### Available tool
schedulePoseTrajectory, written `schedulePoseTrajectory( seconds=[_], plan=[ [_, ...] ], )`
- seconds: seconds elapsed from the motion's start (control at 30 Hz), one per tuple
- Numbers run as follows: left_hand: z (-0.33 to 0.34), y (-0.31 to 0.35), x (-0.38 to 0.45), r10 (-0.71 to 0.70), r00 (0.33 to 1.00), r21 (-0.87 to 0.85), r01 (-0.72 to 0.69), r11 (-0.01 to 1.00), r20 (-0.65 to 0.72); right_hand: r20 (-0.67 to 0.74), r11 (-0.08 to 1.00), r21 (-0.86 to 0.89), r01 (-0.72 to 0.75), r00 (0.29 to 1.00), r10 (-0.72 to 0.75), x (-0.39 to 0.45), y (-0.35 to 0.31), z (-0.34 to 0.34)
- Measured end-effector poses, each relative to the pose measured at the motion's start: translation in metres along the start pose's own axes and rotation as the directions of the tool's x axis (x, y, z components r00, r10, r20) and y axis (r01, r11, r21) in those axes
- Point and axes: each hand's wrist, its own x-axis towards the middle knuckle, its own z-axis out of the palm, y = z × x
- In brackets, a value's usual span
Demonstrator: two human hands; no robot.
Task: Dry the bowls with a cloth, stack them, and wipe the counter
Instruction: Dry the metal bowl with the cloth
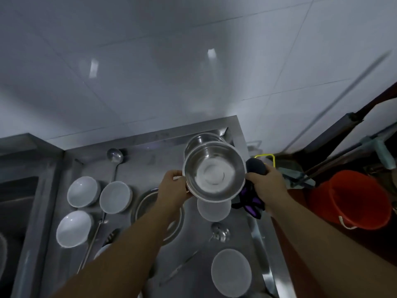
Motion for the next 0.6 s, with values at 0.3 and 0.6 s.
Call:
schedulePoseTrajectory(
  seconds=[0.3,0.6],
  plan=[
    [0.012,0.020,0.100,0.096,0.994,0.233,-0.083,0.969,-0.043,-0.066,0.983,-0.184,0.003,0.998,-0.015,0.089,-0.006,0.049],
    [0.018,0.013,0.157,0.189,0.978,0.451,-0.133,0.883,-0.082,-0.131,0.949,-0.314,-0.006,0.991,-0.037,0.131,0.007,0.081]
  ],
)
